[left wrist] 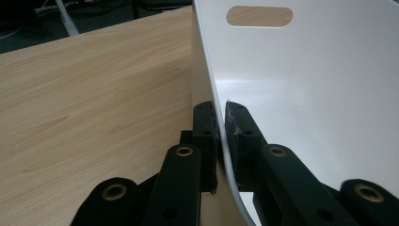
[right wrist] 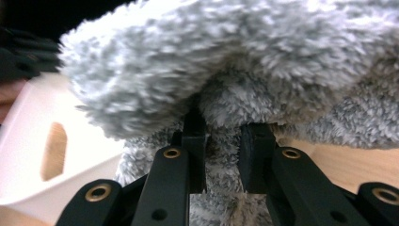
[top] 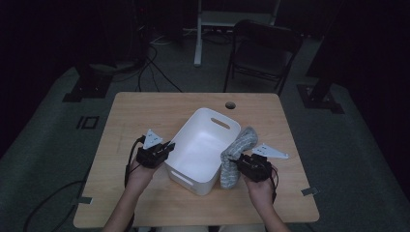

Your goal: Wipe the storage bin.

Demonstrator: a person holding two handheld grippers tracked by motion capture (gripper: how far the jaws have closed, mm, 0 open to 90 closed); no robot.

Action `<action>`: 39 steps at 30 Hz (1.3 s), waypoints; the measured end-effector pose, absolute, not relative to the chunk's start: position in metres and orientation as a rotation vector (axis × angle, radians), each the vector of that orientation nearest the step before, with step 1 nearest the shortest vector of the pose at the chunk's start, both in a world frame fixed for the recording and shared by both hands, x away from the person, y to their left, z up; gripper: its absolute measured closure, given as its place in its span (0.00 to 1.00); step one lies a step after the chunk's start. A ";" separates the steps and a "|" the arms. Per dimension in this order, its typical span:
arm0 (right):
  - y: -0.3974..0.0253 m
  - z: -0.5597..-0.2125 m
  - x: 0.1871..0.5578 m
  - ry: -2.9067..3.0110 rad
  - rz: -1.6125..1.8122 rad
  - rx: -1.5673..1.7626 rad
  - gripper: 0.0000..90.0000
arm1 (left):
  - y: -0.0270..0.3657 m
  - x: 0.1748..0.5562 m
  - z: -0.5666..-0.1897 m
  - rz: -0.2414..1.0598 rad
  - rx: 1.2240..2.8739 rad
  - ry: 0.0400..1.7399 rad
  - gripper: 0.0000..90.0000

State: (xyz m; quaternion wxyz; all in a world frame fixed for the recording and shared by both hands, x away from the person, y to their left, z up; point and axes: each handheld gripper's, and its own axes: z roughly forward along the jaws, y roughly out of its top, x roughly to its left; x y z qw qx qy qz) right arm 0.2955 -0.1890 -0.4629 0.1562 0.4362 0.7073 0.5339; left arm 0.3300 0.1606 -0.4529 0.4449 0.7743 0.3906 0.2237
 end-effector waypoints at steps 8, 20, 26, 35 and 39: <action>-0.187 -0.486 0.303 2.071 1.470 1.328 0.84 | 0.161 0.330 -0.454 0.545 1.912 0.957 0.92; -0.187 -0.500 0.308 2.088 1.437 1.362 0.84 | 0.160 0.330 -0.454 0.545 1.913 0.955 0.92; -0.187 -0.506 0.311 2.100 1.415 1.379 0.84 | 0.160 0.330 -0.454 0.544 1.914 0.955 0.92; -0.186 -0.517 0.314 2.114 1.386 1.409 0.84 | 0.160 0.330 -0.454 0.542 1.909 0.959 0.92; -0.186 -0.519 0.316 2.119 1.375 1.416 0.84 | 0.160 0.330 -0.454 0.545 1.912 0.960 0.92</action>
